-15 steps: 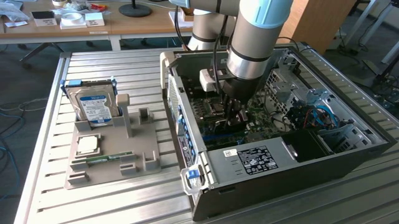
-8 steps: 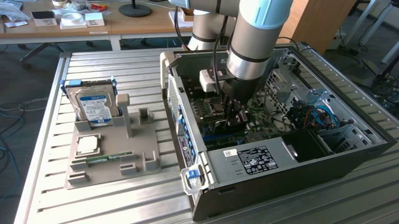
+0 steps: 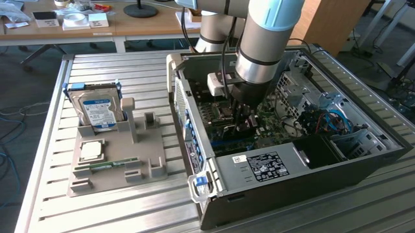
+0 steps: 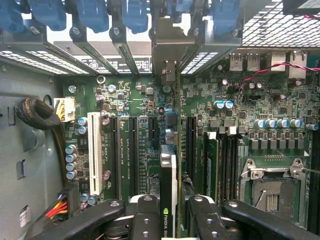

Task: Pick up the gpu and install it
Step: 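Insert the gpu into the slot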

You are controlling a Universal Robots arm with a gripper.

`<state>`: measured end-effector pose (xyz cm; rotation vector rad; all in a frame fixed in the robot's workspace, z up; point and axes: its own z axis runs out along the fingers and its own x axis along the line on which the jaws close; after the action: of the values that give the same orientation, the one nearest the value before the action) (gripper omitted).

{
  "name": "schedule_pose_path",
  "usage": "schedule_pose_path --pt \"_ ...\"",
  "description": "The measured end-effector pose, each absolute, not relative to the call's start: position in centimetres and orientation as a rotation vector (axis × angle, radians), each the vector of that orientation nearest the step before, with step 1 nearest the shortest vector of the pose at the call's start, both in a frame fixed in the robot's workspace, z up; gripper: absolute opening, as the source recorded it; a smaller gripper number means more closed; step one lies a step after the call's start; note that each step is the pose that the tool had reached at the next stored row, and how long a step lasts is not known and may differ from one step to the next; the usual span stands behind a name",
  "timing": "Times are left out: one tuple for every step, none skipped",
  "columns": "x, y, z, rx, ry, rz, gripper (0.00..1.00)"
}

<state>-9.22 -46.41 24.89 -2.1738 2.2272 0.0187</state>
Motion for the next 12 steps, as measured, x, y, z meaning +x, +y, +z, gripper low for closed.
schedule_pose_path --pt "-9.22 -46.40 24.88 -2.174 2.227 0.019 0.27" --pt "-9.22 -46.40 24.85 -2.174 2.227 0.019 0.27" --pt "-9.22 -46.40 24.80 -2.174 2.227 0.019 0.27" --pt "-9.22 -46.41 24.78 -2.174 2.227 0.019 0.27" --pt "-9.22 -46.41 24.78 -2.174 2.227 0.019 0.27" --pt "-9.22 -46.41 24.77 -2.174 2.227 0.019 0.27" --pt "-9.22 -46.41 24.77 -2.174 2.227 0.019 0.27" --pt "-9.22 -46.41 24.76 -2.174 2.227 0.019 0.27" --pt "-9.22 -46.40 24.76 -2.174 2.227 0.019 0.27" --pt "-9.22 -46.40 24.75 -2.174 2.227 0.019 0.27" --pt "-9.22 -46.40 24.75 -2.174 2.227 0.019 0.27" --pt "-9.22 -46.40 24.75 -2.174 2.227 0.019 0.27"
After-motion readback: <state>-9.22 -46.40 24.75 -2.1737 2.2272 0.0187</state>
